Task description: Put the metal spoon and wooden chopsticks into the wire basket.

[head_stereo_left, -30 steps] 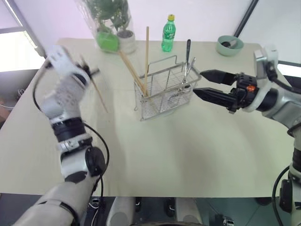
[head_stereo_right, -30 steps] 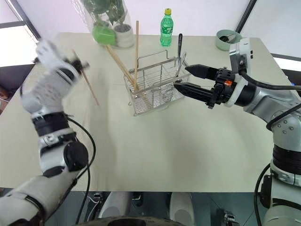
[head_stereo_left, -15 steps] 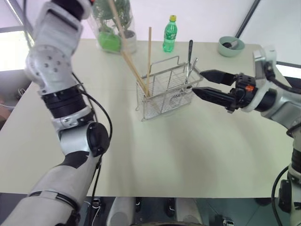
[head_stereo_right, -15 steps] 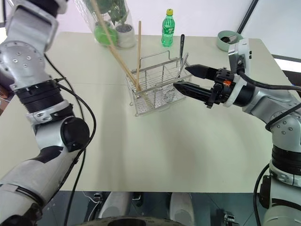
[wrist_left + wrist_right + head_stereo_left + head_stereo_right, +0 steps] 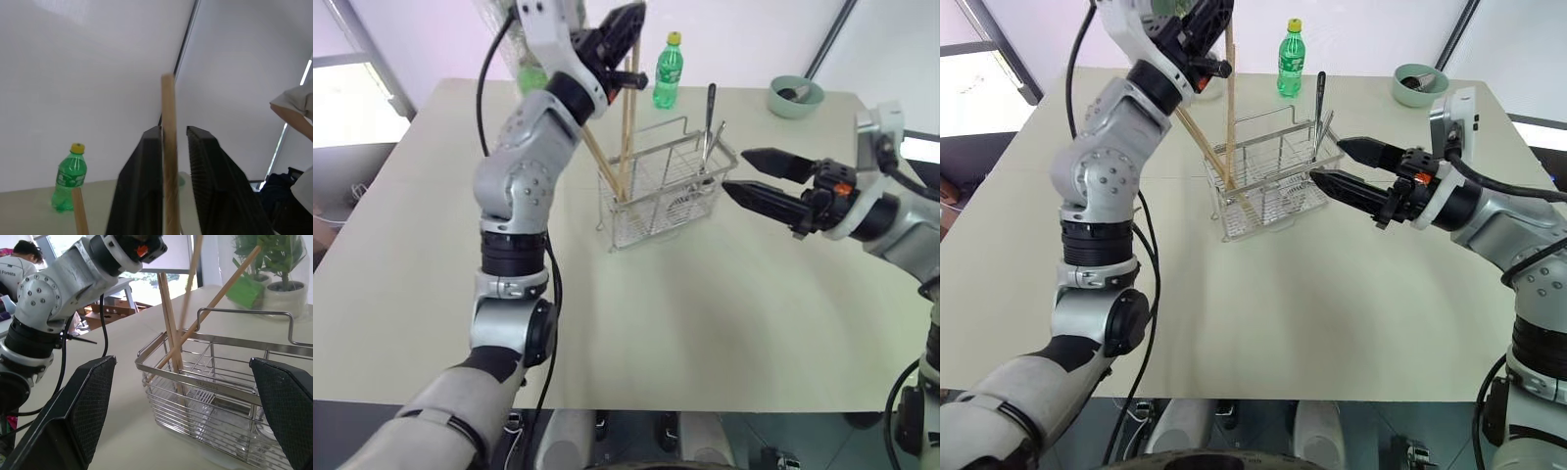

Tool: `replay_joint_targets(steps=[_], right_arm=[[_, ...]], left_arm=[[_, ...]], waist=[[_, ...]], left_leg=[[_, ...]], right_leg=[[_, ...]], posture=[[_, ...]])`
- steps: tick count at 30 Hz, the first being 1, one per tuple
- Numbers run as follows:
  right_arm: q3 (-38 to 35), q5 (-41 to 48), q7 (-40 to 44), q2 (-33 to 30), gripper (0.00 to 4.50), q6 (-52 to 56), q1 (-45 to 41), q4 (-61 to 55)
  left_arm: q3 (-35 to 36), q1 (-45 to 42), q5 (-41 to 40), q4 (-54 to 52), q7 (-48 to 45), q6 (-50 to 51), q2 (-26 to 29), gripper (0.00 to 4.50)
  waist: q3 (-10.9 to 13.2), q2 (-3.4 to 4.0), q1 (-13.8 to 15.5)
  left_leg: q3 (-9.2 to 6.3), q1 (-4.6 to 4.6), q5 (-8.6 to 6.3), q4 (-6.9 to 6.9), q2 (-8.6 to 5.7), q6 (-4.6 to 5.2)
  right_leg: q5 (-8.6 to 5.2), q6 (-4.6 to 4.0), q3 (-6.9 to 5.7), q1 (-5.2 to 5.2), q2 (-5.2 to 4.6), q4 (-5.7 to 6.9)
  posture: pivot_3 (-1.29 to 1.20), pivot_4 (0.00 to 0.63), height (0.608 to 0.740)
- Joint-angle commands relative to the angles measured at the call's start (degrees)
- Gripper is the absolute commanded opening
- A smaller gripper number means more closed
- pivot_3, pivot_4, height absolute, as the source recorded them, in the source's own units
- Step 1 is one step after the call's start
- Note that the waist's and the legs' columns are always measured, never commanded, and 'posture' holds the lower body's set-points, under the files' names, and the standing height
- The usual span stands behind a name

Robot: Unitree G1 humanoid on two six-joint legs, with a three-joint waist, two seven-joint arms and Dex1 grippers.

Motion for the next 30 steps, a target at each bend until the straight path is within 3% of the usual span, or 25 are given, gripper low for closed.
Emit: replay_joint_targets(steps=[1, 4, 5, 9, 15, 18, 21, 25, 30], right_arm=[[-1.98, 0.93, -0.13, -1.07, 4.5, -0.48, -0.54, -1.44], [-1.66, 0.6, 0.18, -1.27, 4.5, -0.72, -0.83, -0.93], [-1.55, 0.46, 0.28, -1.29, 4.5, -0.8, -0.95, -0.72], [-1.06, -0.7, 1.4, -1.71, 4.5, -1.36, -1.01, 0.23], [-0.34, -6.59, 7.36, -4.6, 4.5, -4.79, 1.18, 3.93], [0.45, -9.91, 10.63, -5.88, 4.5, -7.25, 2.48, 5.89], [1.45, -13.39, 14.43, -7.35, 4.5, -9.98, 3.97, 7.51], [1.87, -15.69, 17.88, -8.25, 4.5, -11.87, 5.14, 8.87], [2.52, -17.42, 19.38, -7.78, 4.5, -12.44, 4.24, 10.42]], left_arm=[[0.11, 0.05, -0.52, -3.52, 0.48, -1.71, -1.07, 2.78], [0.89, 0.74, -1.7, -5.61, 0.98, -0.78, -0.89, 4.28], [1.22, 0.85, -2.08, -6.16, 1.06, -0.37, -0.49, 4.45], [4.7, -0.4, -5.8, -9.23, 0.81, 4.98, 5.45, 4.45], [5.95, 1.49, -14.11, -9.89, -17.52, 21.61, 31.14, 4.45], [4.79, 8.43, -13.37, -10.81, -30.64, 22.45, 44.31, 4.45], [5.99, 16.08, -14.2, -11.84, -40.84, 21.92, 52.81, 4.45], [7.15, 23.35, -14.79, -14.11, -47.72, 21.07, 57.87, 4.45], [7.21, 28.8, -12.65, -16.85, -47.95, 18.33, 58.03, 4.45]], waist=[[0.0, 0.0, -0.06], [0.0, 0.0, -0.08], [0.0, 0.0, -0.08], [0.0, 0.01, -0.25], [0.04, 0.1, -0.55], [0.04, 0.16, -0.68], [0.07, 0.21, -0.27], [0.09, 0.25, -0.08], [0.08, 0.24, -0.1]], left_leg=[[0.0, 0.0, 0.0, 0.0, 0.0, 0.01], [-0.01, 0.0, 0.0, 0.0, 0.0, 0.01], [-0.01, 0.0, 0.0, 0.0, 0.0, 0.01], [-0.01, 0.02, 0.0, 0.0, 0.0, 0.02], [0.03, 0.03, 0.0, -0.02, 0.05, 0.01], [0.13, 0.04, -0.04, -0.03, 0.04, 0.04], [0.16, 0.04, -0.05, -0.05, 0.05, 0.02], [0.16, 0.04, -0.06, -0.2, 0.06, -0.01], [0.34, 0.19, 0.15, -1.12, 0.07, -0.36]], right_leg=[[0.0, 0.0, 0.0, 0.0, 0.0, 0.0], [0.02, 0.03, 0.0, -0.01, 0.01, 0.0], [0.02, 0.04, 0.0, -0.01, 0.02, 0.0], [0.02, 0.03, 0.0, 0.0, 0.02, 0.01], [-0.01, 0.0, -0.01, -0.1, 0.13, 0.05], [-0.03, -0.04, -0.01, -0.2, 0.09, 0.0], [-0.01, -0.09, -0.02, -0.38, 0.01, -0.04], [0.03, -0.17, 0.01, -0.4, -0.05, -0.14], [0.07, -0.28, 0.12, -0.65, -0.06, -0.4]], posture=[[0.0, 0.15, 0.684], [0.0, 0.15, 0.684], [0.0, 0.15, 0.684], [0.0, 0.15, 0.684], [0.0, 0.15, 0.684], [0.0, 0.15, 0.684], [0.0, 0.15, 0.684], [0.0, 0.15, 0.684], [0.0, 0.15, 0.684]])
